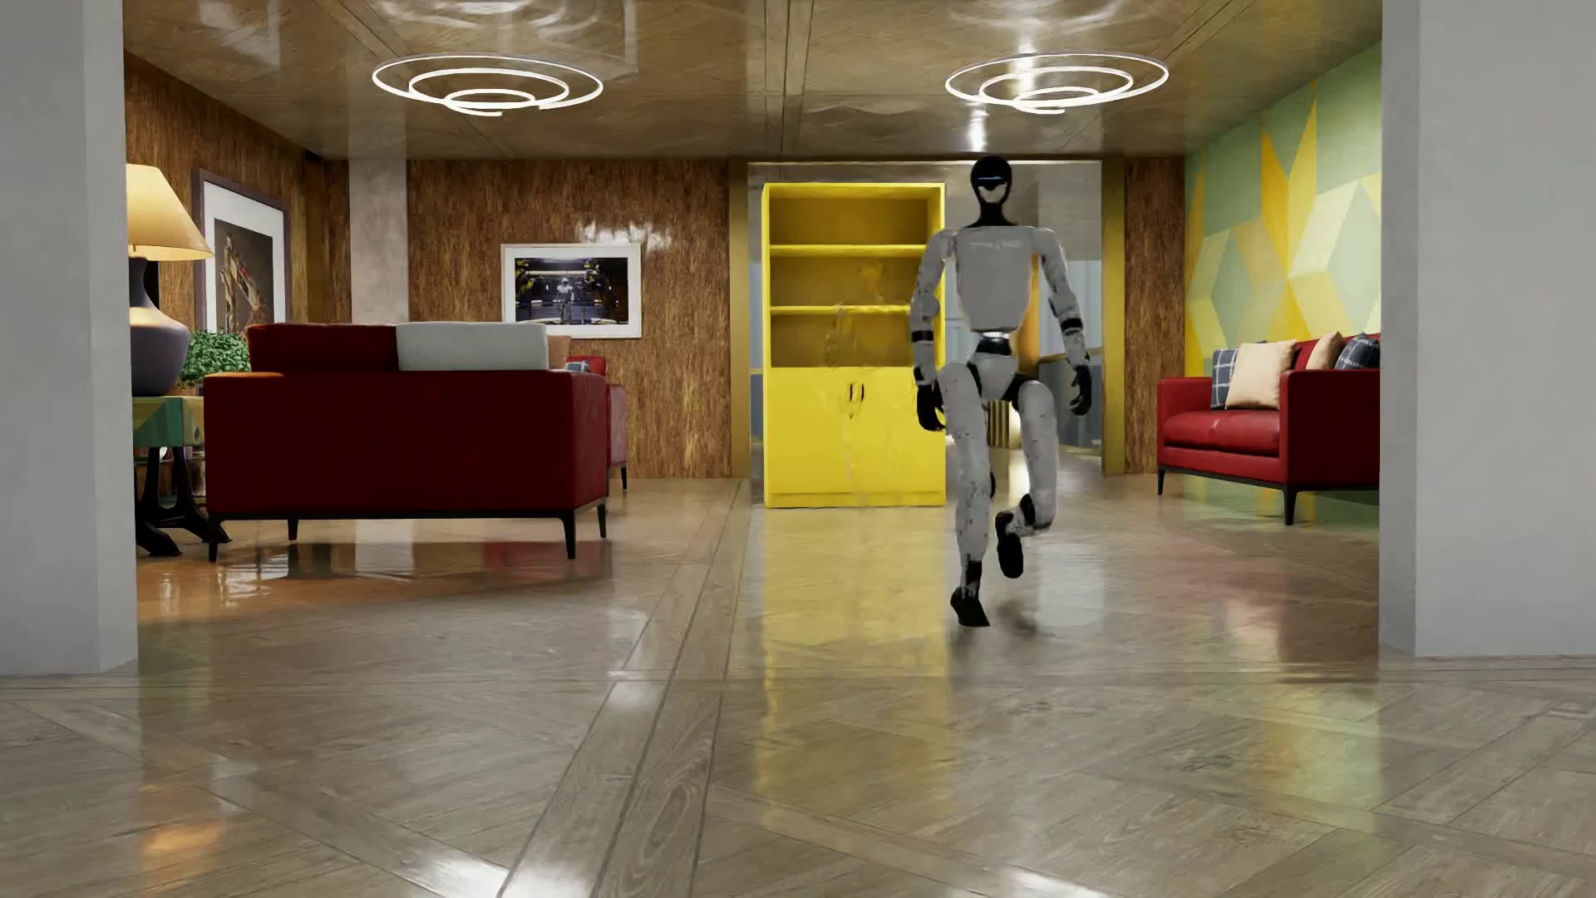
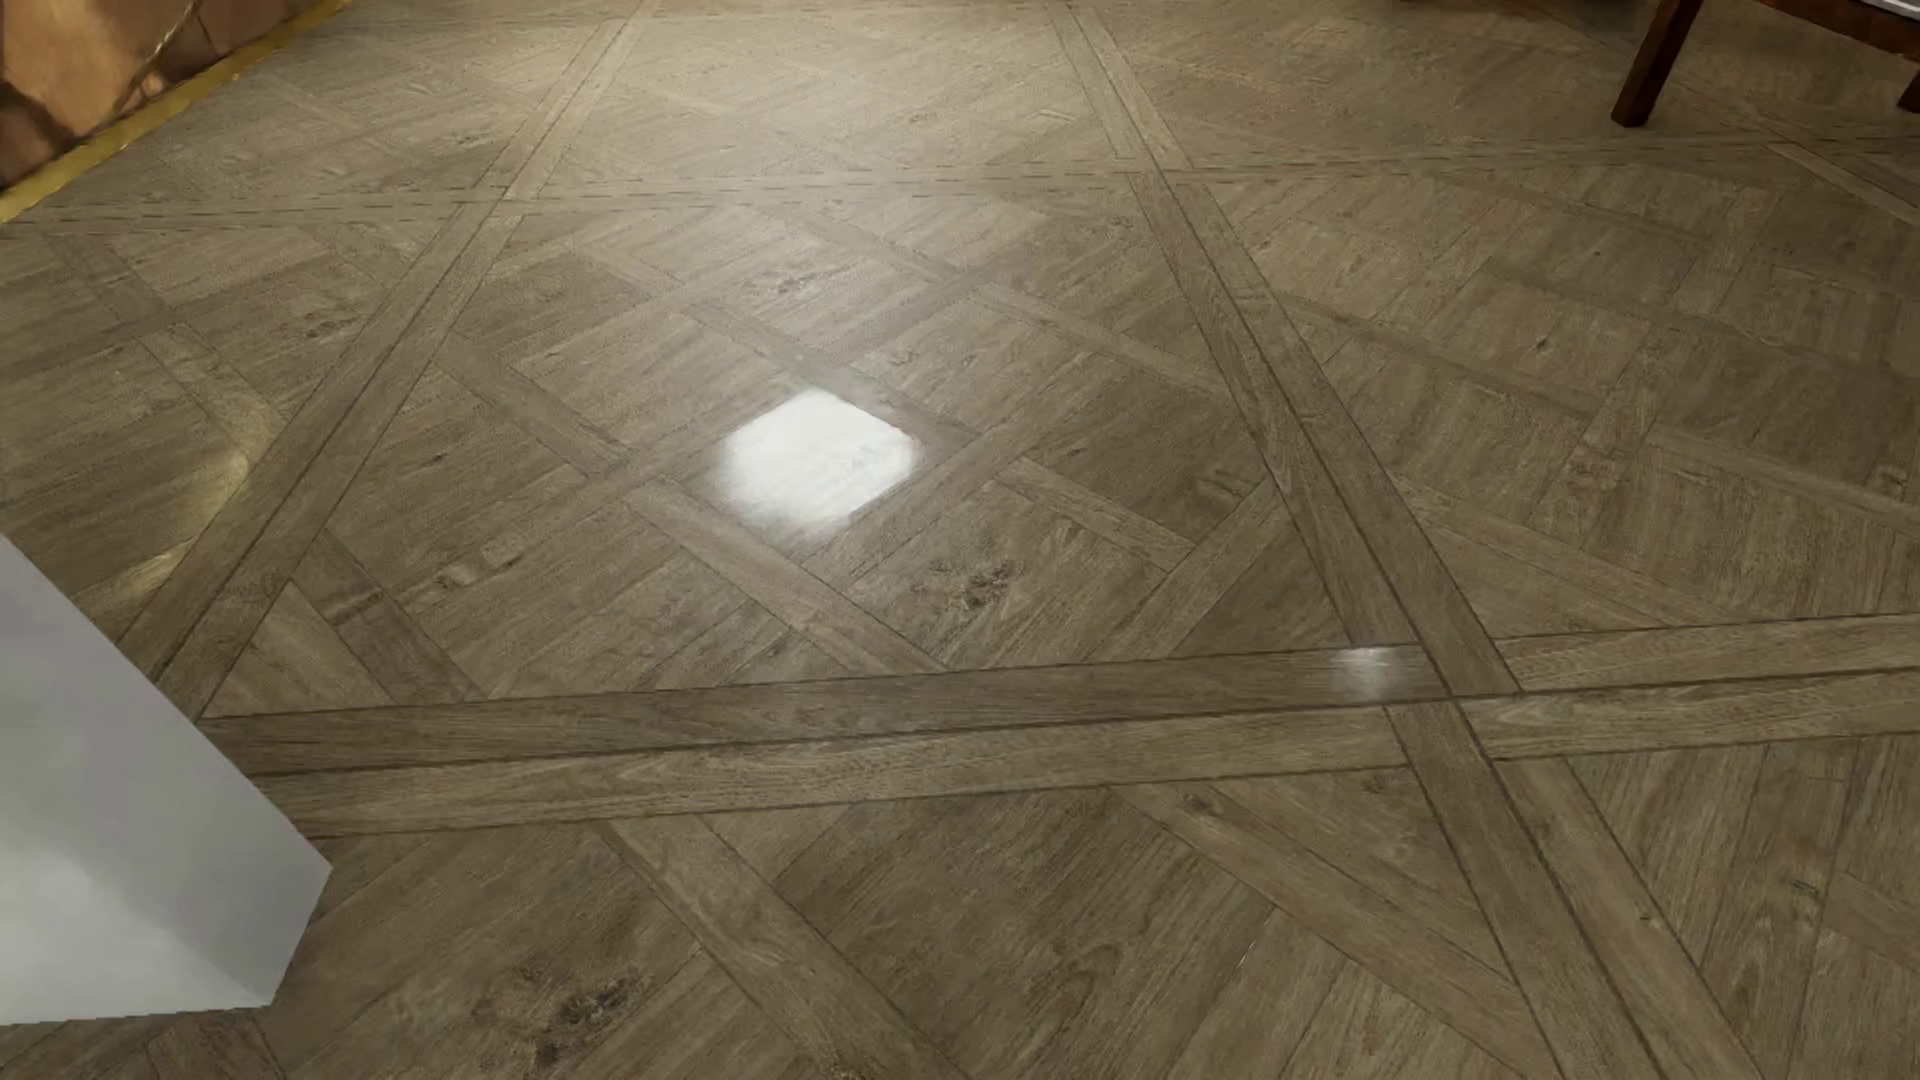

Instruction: Move towards the yellow shelves

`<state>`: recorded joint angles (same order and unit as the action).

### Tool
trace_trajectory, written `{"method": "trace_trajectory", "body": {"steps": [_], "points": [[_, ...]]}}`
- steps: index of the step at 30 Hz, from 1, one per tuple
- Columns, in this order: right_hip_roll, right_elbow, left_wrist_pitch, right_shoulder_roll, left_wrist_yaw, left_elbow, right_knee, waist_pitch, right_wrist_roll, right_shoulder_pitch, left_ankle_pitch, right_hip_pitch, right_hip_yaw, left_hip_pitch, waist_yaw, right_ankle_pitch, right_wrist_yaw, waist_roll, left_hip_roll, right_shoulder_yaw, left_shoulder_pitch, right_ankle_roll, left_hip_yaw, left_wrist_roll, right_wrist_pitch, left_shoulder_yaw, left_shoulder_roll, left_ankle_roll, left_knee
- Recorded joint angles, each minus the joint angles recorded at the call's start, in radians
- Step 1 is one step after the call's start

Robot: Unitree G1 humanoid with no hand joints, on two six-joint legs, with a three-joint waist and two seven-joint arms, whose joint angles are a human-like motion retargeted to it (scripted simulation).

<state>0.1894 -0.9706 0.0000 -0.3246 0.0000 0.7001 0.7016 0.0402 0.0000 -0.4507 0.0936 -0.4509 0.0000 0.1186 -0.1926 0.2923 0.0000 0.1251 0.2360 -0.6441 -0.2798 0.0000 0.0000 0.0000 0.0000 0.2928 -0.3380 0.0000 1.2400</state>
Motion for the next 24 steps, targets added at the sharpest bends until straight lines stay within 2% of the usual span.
{"method": "trace_trajectory", "body": {"steps": [2, 3, 4, 5, 6, 8, 9, 11, 12, 14, 15, 17, 19, 20, 22, 23, 24], "points": [[0.045, 0.046, 0.000, -0.006, 0.000, 0.126, -0.053, 0.018, 0.000, 0.061, -0.294, 0.185, 0.000, -0.163, 0.114, -0.124, 0.000, -0.017, -0.037, 0.010, -0.025, 0.000, 0.000, 0.000, 0.000, 0.107, 0.005, 0.000, 0.122], [0.049, 0.096, 0.000, -0.014, 0.000, 0.171, -0.074, 0.018, 0.000, 0.086, -0.371, 0.263, 0.000, -0.239, 0.180, -0.196, 0.000, -0.031, -0.057, 0.032, -0.051, 0.000, 0.000, 0.000, 0.000, 0.130, 0.005, 0.000, 0.078], [0.048, 0.163, 0.000, -0.025, 0.000, 0.204, -0.094, 0.017, 0.000, 0.104, -0.403, 0.339, 0.000, -0.299, 0.241, -0.264, 0.000, -0.043, -0.070, 0.068, -0.082, 0.000, 0.000, 0.000, 0.000, 0.141, 0.006, 0.000, -0.036], [0.038, 0.250, 0.000, -0.041, 0.000, 0.227, -0.115, 0.016, 0.000, 0.114, -0.407, 0.413, 0.000, -0.348, 0.294, -0.330, 0.000, -0.057, -0.079, 0.111, -0.117, 0.000, 0.000, 0.000, 0.000, 0.167, 0.003, 0.000, -0.181], [0.032, 0.329, 0.000, -0.051, 0.000, 0.237, -0.107, 0.006, 0.000, 0.127, -0.360, 0.449, 0.000, -0.384, 0.330, -0.376, 0.000, -0.061, -0.072, 0.159, -0.152, 0.000, 0.000, 0.000, 0.000, 0.158, 0.006, 0.000, -0.353], [0.024, 0.460, 0.000, -0.060, 0.000, 0.237, -0.079, -0.017, 0.000, 0.149, -0.288, 0.506, 0.000, -0.449, 0.376, -0.464, 0.000, -0.053, -0.044, 0.261, -0.220, 0.000, 0.000, 0.000, 0.000, 0.145, 0.016, 0.000, -0.653], [0.004, 0.505, 0.000, -0.066, 0.000, 0.229, -0.062, -0.031, 0.000, 0.162, -0.285, 0.530, 0.000, -0.470, 0.394, -0.506, 0.000, -0.046, -0.019, 0.294, -0.253, 0.000, 0.000, 0.000, 0.000, 0.144, 0.024, 0.000, -0.743], [-0.060, 0.550, 0.000, -0.070, 0.000, 0.205, -0.026, -0.038, 0.000, 0.179, -0.335, 0.611, 0.000, -0.478, 0.425, -0.578, 0.000, -0.037, 0.026, 0.332, -0.315, 0.000, 0.000, 0.000, 0.000, 0.172, 0.032, 0.000, -0.767], [-0.106, 0.543, 0.000, -0.066, 0.000, 0.202, -0.004, -0.041, 0.000, 0.165, -0.267, 0.644, 0.000, -0.480, 0.449, -0.574, 0.000, -0.037, 0.027, 0.341, -0.323, 0.000, 0.000, 0.000, 0.000, 0.196, 0.031, 0.000, -0.714], [-0.190, 0.490, 0.000, -0.040, 0.000, 0.229, 0.056, -0.063, 0.000, 0.128, -0.091, 0.664, 0.000, -0.527, 0.467, -0.529, 0.000, -0.041, 0.024, 0.361, -0.313, 0.000, 0.000, 0.000, 0.000, 0.237, 0.037, 0.000, -0.549], [-0.225, 0.414, 0.000, -0.018, 0.000, 0.262, 0.110, -0.058, 0.000, 0.123, -0.072, 0.657, 0.000, -0.532, 0.459, -0.478, 0.000, -0.052, 0.017, 0.361, -0.285, 0.000, 0.000, 0.000, 0.000, 0.243, 0.039, 0.000, -0.466], [-0.252, 0.222, 0.000, -0.001, 0.000, 0.273, 0.216, -0.034, 0.000, 0.149, -0.160, 0.601, 0.000, -0.507, 0.447, -0.305, 0.000, -0.054, -0.005, 0.267, -0.215, 0.000, 0.000, 0.000, 0.000, 0.225, 0.031, 0.000, -0.400], [-0.269, 0.103, 0.000, -0.010, 0.000, 0.194, 0.225, -0.011, 0.000, 0.154, -0.234, 0.521, 0.000, -0.429, 0.423, -0.115, 0.000, -0.056, -0.004, 0.170, -0.163, 0.000, 0.000, 0.000, 0.000, 0.198, 0.006, 0.000, -0.413], [-0.265, 0.073, 0.000, -0.015, 0.000, 0.144, 0.194, -0.002, 0.000, 0.138, -0.254, 0.493, 0.000, -0.397, 0.394, -0.049, 0.000, -0.053, -0.001, 0.157, -0.145, 0.000, 0.000, 0.000, 0.000, 0.172, -0.012, 0.000, -0.429], [-0.267, 0.064, 0.000, -0.039, 0.000, 0.052, 0.171, -0.001, 0.000, 0.085, -0.292, 0.426, 0.000, -0.351, 0.359, 0.165, 0.000, -0.056, -0.007, 0.175, -0.120, 0.000, 0.000, 0.000, 0.000, 0.087, -0.050, 0.000, -0.455], [-0.277, 0.071, 0.000, -0.053, 0.000, 0.028, 0.161, -0.005, 0.000, 0.065, -0.310, 0.402, 0.000, -0.324, 0.357, 0.226, 0.000, -0.065, -0.014, 0.187, -0.115, 0.000, 0.000, 0.000, 0.000, 0.027, -0.064, 0.000, -0.465], [-0.285, 0.079, 0.000, -0.066, 0.000, 0.017, 0.139, -0.006, 0.000, 0.052, -0.326, 0.396, 0.000, -0.300, 0.352, 0.231, 0.000, -0.072, -0.019, 0.194, -0.112, 0.000, 0.000, 0.000, 0.000, -0.046, -0.072, 0.000, -0.472]]}}
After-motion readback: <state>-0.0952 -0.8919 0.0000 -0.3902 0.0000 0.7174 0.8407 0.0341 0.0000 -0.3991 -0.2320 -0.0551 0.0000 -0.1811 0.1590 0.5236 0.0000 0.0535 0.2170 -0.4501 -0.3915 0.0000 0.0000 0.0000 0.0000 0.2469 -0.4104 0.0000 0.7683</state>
